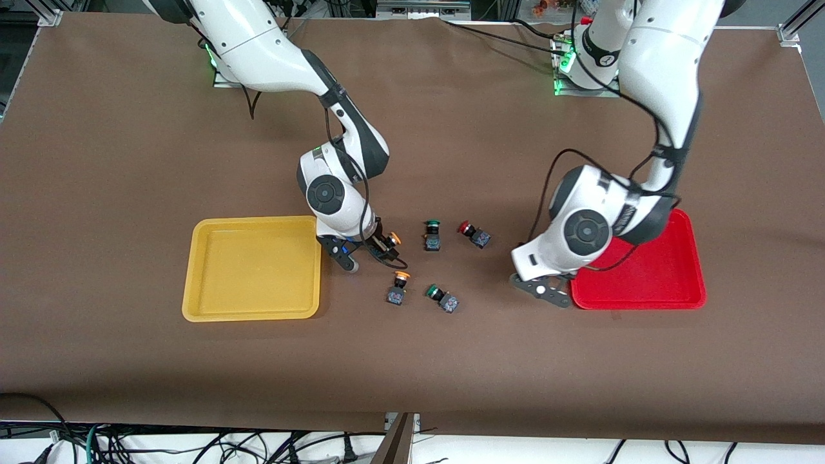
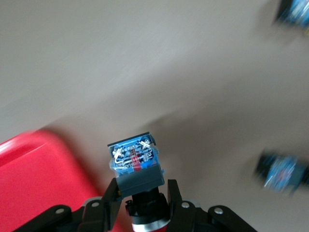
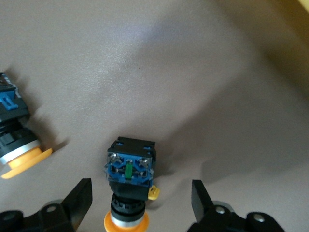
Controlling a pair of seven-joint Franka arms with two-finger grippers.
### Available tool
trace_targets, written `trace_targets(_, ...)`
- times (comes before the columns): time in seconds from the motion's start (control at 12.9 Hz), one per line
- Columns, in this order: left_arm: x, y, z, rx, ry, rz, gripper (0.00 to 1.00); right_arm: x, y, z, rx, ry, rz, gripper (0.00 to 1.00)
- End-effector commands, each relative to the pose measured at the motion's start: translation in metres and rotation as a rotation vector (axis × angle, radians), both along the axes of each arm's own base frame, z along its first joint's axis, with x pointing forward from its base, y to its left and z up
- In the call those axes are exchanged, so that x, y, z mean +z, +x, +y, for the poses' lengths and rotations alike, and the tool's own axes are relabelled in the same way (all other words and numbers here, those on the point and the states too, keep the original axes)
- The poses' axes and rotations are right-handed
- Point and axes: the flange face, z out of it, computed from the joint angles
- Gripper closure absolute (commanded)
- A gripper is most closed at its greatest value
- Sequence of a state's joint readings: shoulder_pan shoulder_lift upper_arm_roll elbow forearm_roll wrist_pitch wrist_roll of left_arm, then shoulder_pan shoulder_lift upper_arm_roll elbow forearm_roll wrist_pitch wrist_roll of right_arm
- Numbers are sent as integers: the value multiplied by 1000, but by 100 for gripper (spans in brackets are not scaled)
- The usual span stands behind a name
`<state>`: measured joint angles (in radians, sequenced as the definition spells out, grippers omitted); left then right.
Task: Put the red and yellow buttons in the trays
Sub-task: 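Lower the red button into the red tray while the right gripper carries orange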
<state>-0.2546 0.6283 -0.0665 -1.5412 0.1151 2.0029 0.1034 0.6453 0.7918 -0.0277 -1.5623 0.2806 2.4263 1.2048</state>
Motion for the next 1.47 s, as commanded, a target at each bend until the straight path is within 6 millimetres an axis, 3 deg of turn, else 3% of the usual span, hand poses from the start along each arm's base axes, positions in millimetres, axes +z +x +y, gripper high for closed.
trace_targets(0.0, 18, -9, 58, -72, 102, 124, 100, -9, 2, 5, -8, 4, -19, 22)
trace_targets(0.08, 18, -9, 75, -70, 123, 149, 95, -9, 2, 6, -6, 6, -24, 33)
trace_targets(0.31, -20, -10, 106, -55, 159, 202, 98, 0, 12, -8, 6, 1, -25, 70)
trace_targets(0.39, -29, -11, 125, -29, 155, 208, 96, 16, 20, -19, 19, -5, -8, 82)
trace_targets(0.46, -40, -15, 130, -28, 145, 203, 95, 27, 30, -41, 48, -8, 19, 88)
trace_targets(0.62, -58, -24, 128, -24, 135, 187, 92, 66, 53, -95, 139, -8, 67, 88)
trace_targets(0.7, -62, -27, 128, -18, 129, 191, 74, 82, 63, -123, 220, -4, 79, 87)
trace_targets(0.77, -64, -28, 128, -19, 126, 189, 20, 86, 71, -159, 301, -12, 103, 86)
trace_targets(0.85, -59, -27, 128, -18, 126, 184, 0, 85, 75, -196, 367, -37, 136, 82)
trace_targets(0.93, -53, -27, 127, -16, 127, 182, 0, 77, 77, -228, 394, -65, 154, 79)
trace_targets(1.08, -22, -26, 118, -22, 119, 152, 0, 54, 72, -255, 416, -79, 178, 74)
trace_targets(1.16, -5, -28, 93, -41, 96, 143, 0, 44, 66, -258, 405, -78, 189, 70)
trace_targets(1.24, 9, -31, 65, -19, 75, 119, 0, 41, 64, -258, 396, -79, 195, 56)
trace_targets(1.39, 11, -37, 22, 173, 32, 92, 0, 35, 65, -263, 387, -79, 201, 29)
